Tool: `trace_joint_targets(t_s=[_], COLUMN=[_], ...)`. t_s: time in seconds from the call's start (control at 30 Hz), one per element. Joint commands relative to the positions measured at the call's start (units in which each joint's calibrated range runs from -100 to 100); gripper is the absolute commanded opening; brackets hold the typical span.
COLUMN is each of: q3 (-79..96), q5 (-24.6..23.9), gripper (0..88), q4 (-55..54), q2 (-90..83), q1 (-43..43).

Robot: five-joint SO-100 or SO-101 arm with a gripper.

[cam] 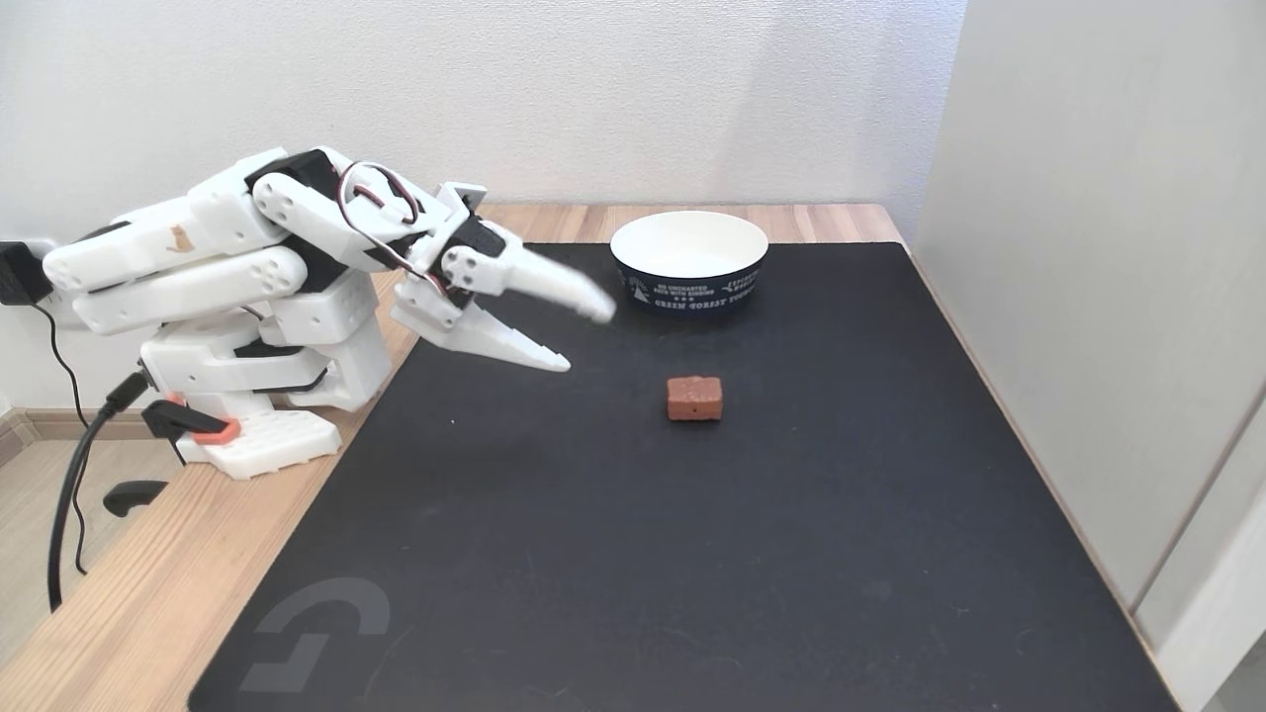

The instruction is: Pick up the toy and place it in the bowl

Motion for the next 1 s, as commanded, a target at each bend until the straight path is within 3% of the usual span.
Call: trace_joint_targets(t_s=[0.0,0.5,0.8,0.97], q3=[0.7,-3.1,-27.3,-43.6], q5=[0.2,-0.3,-1.3,-1.9], gripper=[52.6,52.6,52.6,52.6], q4=[0.2,3.8,1.1,-1.6], q2=[-0.7,3.1,40.9,64.7], q1=[-0.4,-0.2,-0.7,-5.4])
